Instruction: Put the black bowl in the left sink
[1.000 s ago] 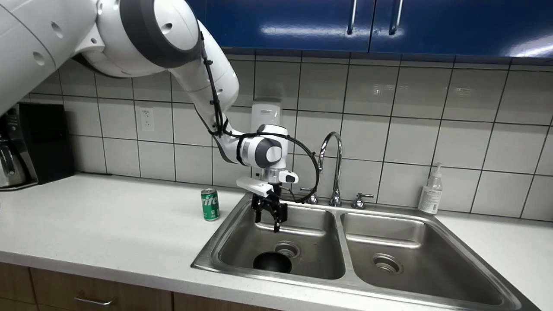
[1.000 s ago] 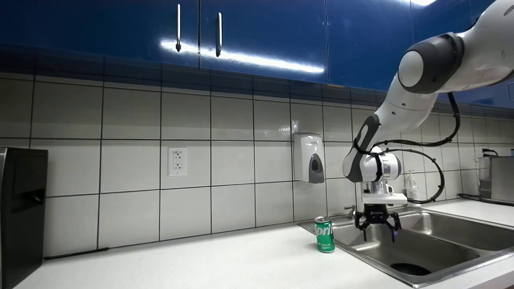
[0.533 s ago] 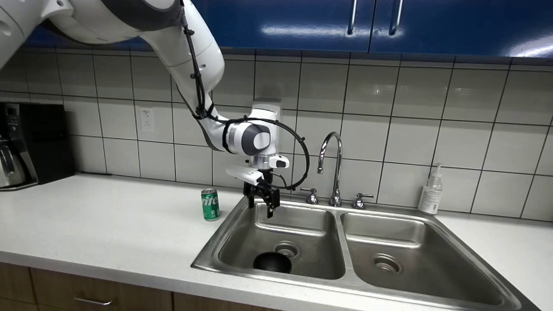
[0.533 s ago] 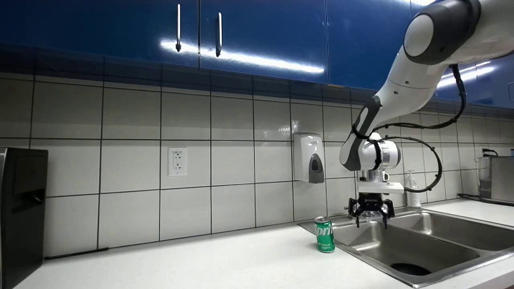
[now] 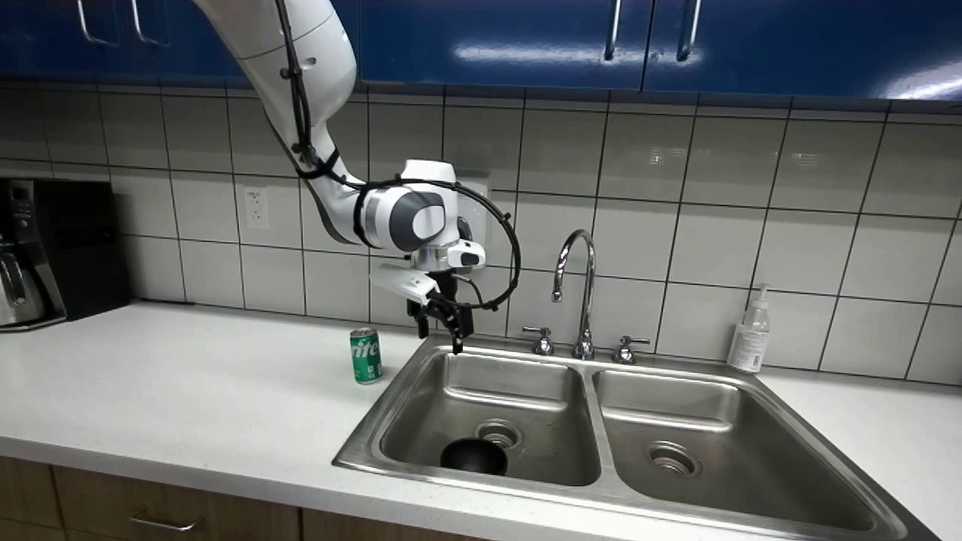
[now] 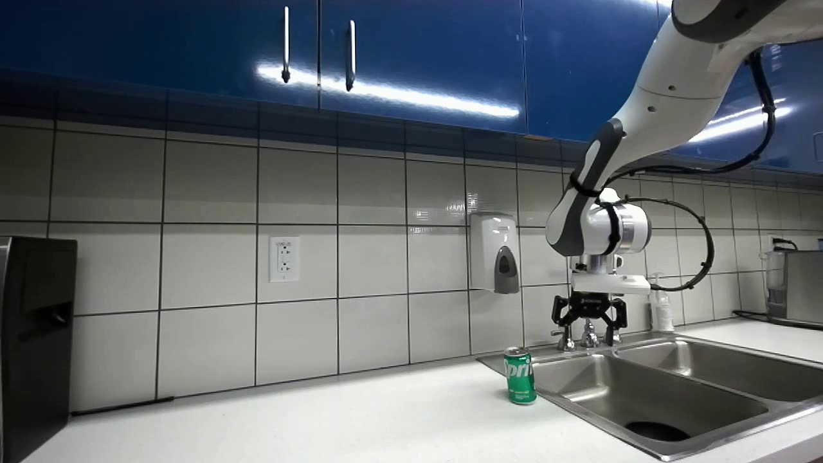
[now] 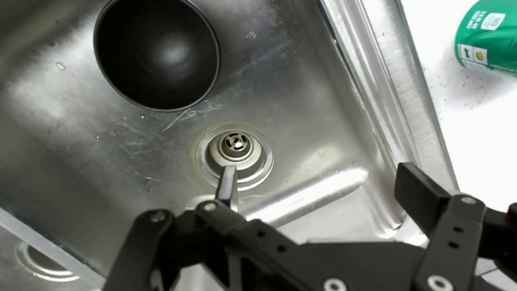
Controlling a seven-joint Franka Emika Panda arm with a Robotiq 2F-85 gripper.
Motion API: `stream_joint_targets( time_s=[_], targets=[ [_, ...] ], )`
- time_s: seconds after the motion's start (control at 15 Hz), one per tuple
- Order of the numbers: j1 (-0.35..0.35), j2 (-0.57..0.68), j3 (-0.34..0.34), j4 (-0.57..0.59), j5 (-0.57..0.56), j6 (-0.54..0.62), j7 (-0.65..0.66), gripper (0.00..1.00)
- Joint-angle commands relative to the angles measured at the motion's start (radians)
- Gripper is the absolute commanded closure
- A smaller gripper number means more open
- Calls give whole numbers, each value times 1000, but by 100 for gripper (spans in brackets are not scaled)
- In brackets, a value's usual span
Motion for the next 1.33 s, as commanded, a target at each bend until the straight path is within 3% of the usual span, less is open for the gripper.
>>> stream_joint_targets(
  time_s=[0.0,0.6,1.0,1.13,1.2,1.27],
  targets=[
    [17,-135,1,-142,-44,62,-5,0],
    [52,-364,14,-320,-168,-18,-14,0],
    [59,-499,57,-401,-167,-124,-103,0],
    [61,-531,67,-412,-163,-166,-128,0],
    [54,-465,63,-376,-156,-119,-92,0],
    [55,-476,65,-380,-156,-125,-94,0]
  ],
)
